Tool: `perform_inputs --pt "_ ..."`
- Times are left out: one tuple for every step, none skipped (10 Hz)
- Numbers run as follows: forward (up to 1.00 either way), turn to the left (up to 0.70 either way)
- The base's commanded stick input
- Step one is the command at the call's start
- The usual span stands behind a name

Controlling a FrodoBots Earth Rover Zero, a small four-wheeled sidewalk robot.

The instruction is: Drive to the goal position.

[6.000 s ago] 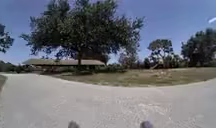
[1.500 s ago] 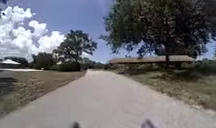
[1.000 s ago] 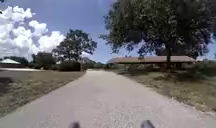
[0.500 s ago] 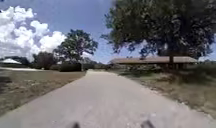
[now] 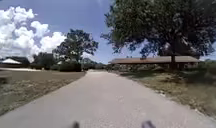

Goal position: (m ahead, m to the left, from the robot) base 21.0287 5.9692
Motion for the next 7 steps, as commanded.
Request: perform_inputs --pt "0.5 0.0" --pt "0.5 0.0" --pt "0.5 0.0" --pt "0.5 0.0" --pt "0.5 0.0" --pt "0.5 0.03" --pt "0.5 0.08"
